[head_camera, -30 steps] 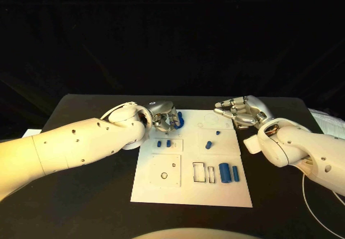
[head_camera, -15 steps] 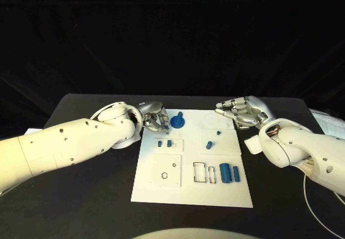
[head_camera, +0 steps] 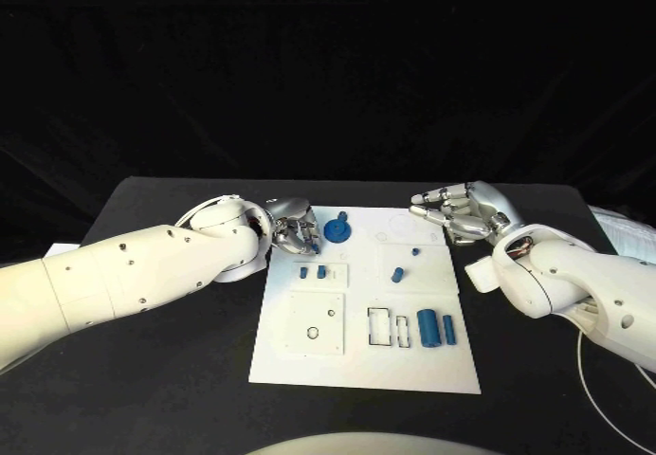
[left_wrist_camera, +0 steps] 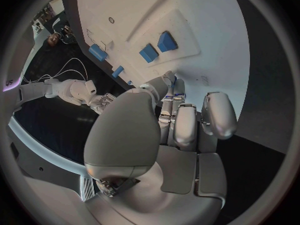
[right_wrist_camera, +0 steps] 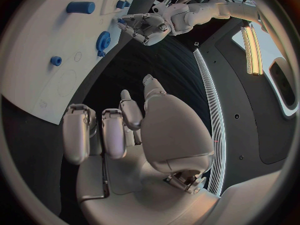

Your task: Assemble the parts on the task board

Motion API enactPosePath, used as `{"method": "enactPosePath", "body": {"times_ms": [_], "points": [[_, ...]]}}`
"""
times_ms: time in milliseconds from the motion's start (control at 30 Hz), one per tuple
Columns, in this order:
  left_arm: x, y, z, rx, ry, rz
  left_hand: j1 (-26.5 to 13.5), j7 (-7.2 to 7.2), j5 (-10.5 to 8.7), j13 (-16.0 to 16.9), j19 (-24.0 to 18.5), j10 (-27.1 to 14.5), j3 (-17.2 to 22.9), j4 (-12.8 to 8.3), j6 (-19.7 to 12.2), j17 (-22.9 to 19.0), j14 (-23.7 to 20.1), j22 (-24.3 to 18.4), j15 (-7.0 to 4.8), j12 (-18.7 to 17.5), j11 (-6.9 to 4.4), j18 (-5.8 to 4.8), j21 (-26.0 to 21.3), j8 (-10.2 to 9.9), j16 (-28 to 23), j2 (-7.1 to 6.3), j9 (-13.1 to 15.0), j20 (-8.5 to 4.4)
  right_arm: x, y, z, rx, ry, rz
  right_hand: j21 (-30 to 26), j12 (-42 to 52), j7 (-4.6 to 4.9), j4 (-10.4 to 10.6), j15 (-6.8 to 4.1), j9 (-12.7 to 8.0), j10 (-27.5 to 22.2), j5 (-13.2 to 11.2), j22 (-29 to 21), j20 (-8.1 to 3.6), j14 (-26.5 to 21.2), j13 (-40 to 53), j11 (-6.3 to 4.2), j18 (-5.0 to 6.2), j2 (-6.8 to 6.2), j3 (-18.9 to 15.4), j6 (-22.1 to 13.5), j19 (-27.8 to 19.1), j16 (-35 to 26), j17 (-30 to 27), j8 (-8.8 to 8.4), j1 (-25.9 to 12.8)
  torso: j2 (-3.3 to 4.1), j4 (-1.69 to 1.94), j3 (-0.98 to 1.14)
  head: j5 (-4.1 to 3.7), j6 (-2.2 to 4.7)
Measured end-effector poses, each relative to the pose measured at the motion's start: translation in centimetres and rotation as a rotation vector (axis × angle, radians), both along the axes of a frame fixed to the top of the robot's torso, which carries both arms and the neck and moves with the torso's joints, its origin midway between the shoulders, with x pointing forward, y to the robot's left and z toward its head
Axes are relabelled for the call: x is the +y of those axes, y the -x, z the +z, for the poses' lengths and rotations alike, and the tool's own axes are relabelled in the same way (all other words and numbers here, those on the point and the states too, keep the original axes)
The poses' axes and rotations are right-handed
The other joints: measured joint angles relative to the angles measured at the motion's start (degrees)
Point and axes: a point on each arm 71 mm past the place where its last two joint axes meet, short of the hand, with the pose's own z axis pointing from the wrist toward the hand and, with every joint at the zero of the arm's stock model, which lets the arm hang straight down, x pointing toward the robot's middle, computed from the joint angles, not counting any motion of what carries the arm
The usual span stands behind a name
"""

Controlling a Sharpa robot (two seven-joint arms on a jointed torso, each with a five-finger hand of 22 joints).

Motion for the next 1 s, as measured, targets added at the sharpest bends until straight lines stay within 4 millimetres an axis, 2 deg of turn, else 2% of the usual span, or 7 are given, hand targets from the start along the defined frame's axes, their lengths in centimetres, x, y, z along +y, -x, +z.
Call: {"method": "enactPosePath", "body": {"times_ms": [1000], "points": [[-0.56, -0.03, -0.27, 0.028, -0.02, -0.01, -0.2, 0.22, 0.0, 0.0, 0.0, 0.0, 0.0, 0.0, 0.2, -0.2, 0.0, 0.0, 0.0, 0.0, 0.0, 0.08, 0.0, -0.1, 0.0, 0.23, -0.1, 0.0, 0.05, 0.01, 0.01, 0.0, -0.001, 0.001, 0.0, 0.0, 0.0, 0.0, 0.0, 0.0, 0.0, 0.0, 0.0, 0.0, 0.0, 0.0, 0.0, 0.0, 0.0, 0.0, 0.0, 0.0, 0.0, 0.0, 0.0, 0.0, -0.04, 0.04, 0.0, -0.15, -0.3]]}}
